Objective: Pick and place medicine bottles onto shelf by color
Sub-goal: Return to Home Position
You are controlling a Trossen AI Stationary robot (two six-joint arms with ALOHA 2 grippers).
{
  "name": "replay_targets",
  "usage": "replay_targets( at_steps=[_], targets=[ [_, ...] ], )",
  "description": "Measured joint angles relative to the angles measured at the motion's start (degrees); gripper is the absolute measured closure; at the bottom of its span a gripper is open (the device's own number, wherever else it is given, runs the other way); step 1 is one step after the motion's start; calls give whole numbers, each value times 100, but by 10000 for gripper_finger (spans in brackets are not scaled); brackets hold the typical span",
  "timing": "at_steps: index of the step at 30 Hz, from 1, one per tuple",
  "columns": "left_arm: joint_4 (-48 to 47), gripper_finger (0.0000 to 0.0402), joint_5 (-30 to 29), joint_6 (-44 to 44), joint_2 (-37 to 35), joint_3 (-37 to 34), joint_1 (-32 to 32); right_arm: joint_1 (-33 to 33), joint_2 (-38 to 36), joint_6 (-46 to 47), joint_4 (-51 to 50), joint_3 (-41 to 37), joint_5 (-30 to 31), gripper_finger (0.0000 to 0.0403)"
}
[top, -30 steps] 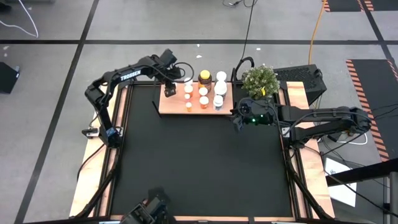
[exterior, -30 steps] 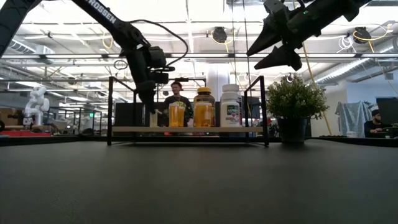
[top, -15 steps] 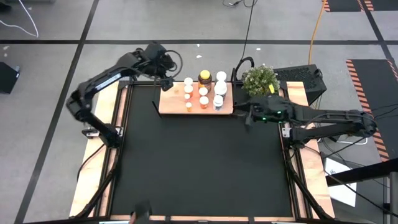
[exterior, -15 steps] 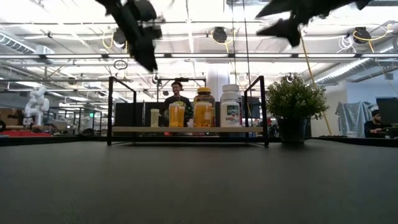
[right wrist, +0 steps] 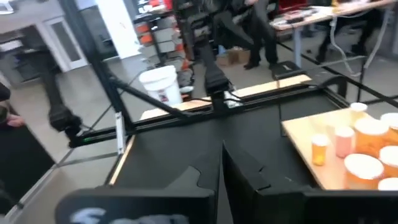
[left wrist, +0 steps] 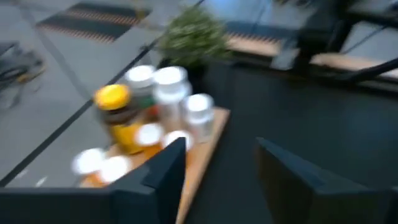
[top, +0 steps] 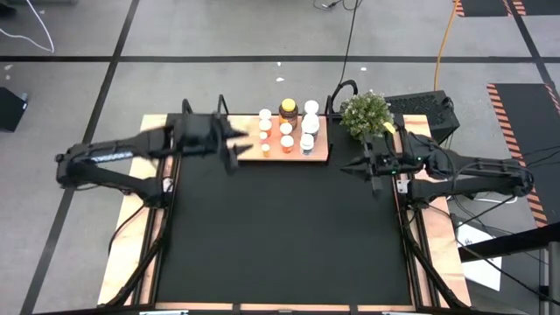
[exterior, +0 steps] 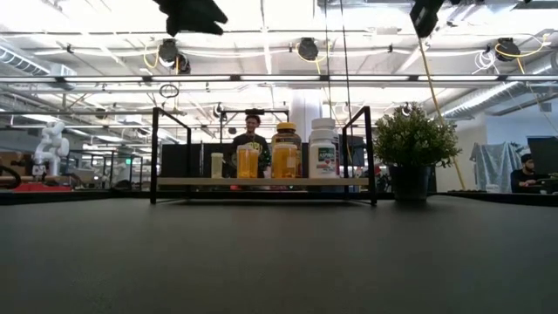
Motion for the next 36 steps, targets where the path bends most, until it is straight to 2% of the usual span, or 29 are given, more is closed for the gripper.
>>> replay_targets(
  at_steps=[3, 7, 10, 13, 20, 23, 26, 32, 36],
  targets=[
    [935, 255, -334, -226, -451, -858, -749, 170, -153, -204, -77, -2, 60, 394],
    [1787, 312, -779, -382, -984, -1765, -1549, 343, -448, -974, -568, -2, 100, 401],
    [2270, 354, -1043, -391, -1322, -2360, -1974, 414, -674, -1239, -935, -4, 367, 402],
    [2884, 391, -1168, -338, -1622, -2879, -2264, 443, -915, -1238, -991, -46, 387, 402],
    [3605, 398, -1205, -100, -2196, -3883, -2758, 587, -1602, -869, -759, -826, 379, 403],
    [3578, 397, -1389, -228, -2496, -4246, -2937, 608, -1960, -913, -330, -1300, 385, 403],
    [3487, 397, -1441, -136, -2956, -4479, -3014, 606, -2292, -1385, -320, -1566, 401, 403],
    [2357, 398, -1450, 1, -4030, -4543, -3012, 606, -2806, -1617, -276, -1958, 401, 403],
    [1721, 398, -1450, 98, -4640, -4543, -3012, 606, -3110, -1482, 266, -2526, 398, 403]
  ],
)
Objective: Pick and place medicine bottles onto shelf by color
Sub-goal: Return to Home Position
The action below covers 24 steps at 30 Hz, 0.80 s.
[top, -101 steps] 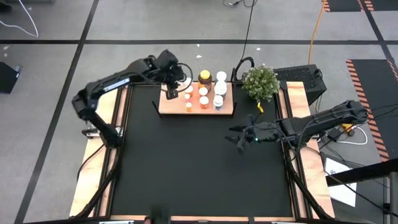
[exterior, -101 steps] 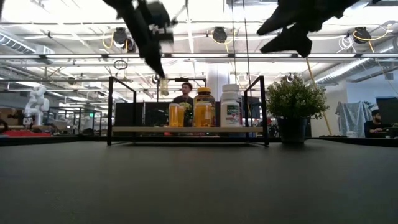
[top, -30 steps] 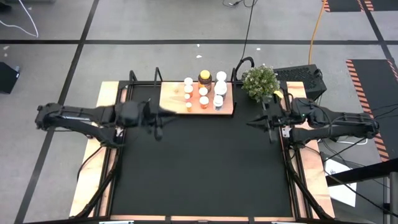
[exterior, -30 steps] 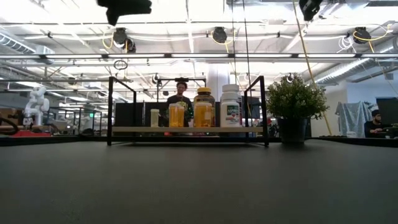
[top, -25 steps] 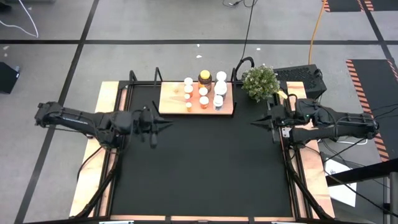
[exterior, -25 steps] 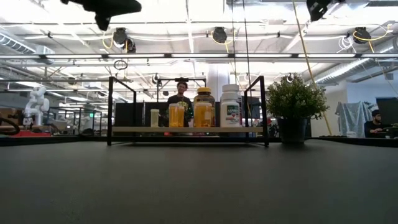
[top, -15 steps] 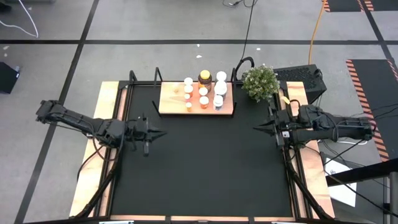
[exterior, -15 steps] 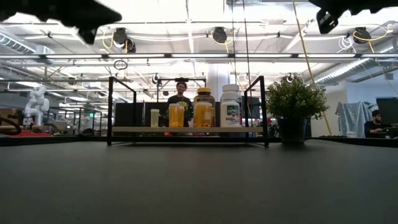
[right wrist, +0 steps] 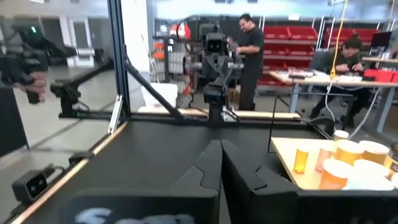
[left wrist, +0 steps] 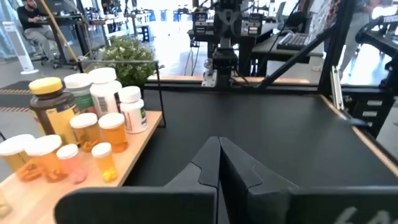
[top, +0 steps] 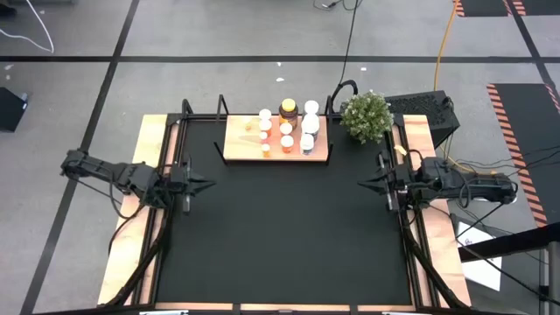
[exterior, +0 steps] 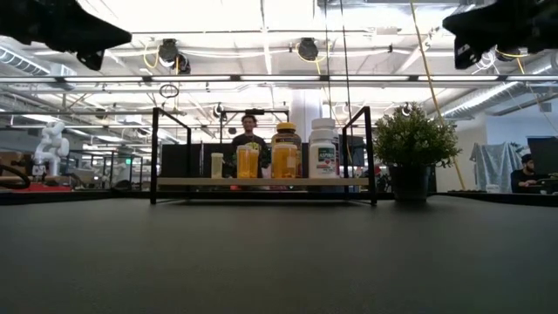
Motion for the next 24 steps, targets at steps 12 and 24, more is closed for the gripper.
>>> replay_targets(
  at_steps=[12, 24],
  targets=[
    [-871, 399, -63, 396, -1210, -61, 16, 0, -840, 171, 1184, -1183, -48, 403],
    [-1274, 396, 127, 332, -1676, -248, 278, -15, -837, 159, 1881, -1694, -145, 403]
  ],
)
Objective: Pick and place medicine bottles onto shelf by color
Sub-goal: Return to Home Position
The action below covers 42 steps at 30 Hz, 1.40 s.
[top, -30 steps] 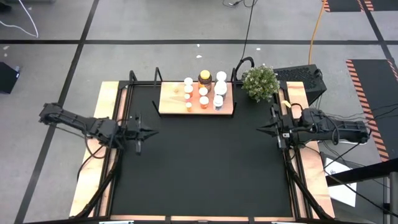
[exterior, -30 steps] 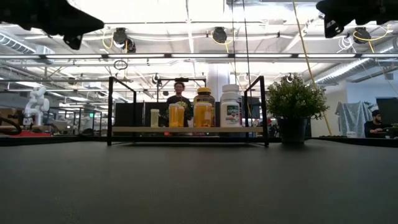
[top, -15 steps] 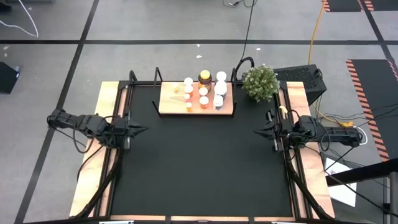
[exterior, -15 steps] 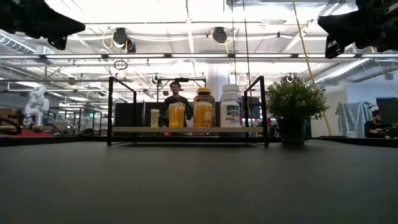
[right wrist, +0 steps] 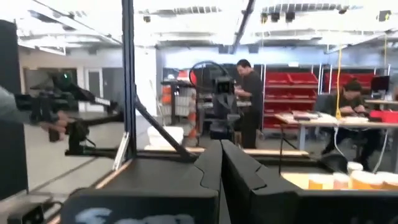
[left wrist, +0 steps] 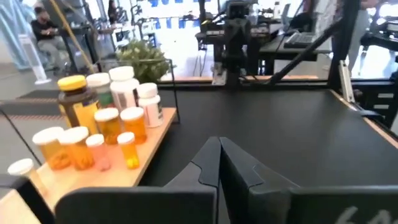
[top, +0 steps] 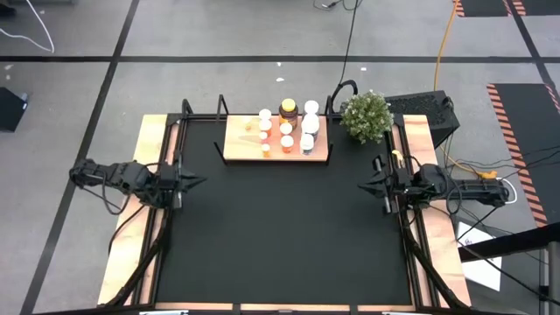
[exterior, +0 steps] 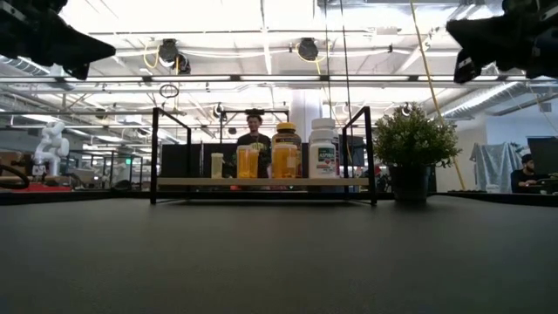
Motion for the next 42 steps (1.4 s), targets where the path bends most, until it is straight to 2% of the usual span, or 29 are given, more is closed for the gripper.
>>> replay_targets(
  at_steps=[2, 4, 8, 10, 15, 21, 30, 42],
  targets=[
    [150, 399, 4, -124, 5, -46, 35, -2, 16, -12, -12, -4, 76, 403],
    [756, 399, 3, -306, 21, -293, 61, -2, 13, 95, 81, -4, 266, 403],
    [2116, 397, 231, -296, 4, -1092, 134, -2, 21, 148, -96, -11, 527, 403],
    [2458, 399, 346, -401, 10, -1509, 187, -4, 14, 88, -124, -11, 662, 403],
    [2267, 396, 803, -442, 85, -1481, 218, -4, 17, 91, -118, -15, 739, 403],
    [2263, 398, 805, -449, 130, -1481, 218, -4, 27, 91, -90, -20, 727, 403],
    [2280, 366, 804, -442, 133, -1483, 218, -4, 27, 91, -105, -22, 723, 403],
    [2285, 366, 802, -443, 133, -1483, 218, -4, 27, 91, -105, -24, 722, 403]
  ],
)
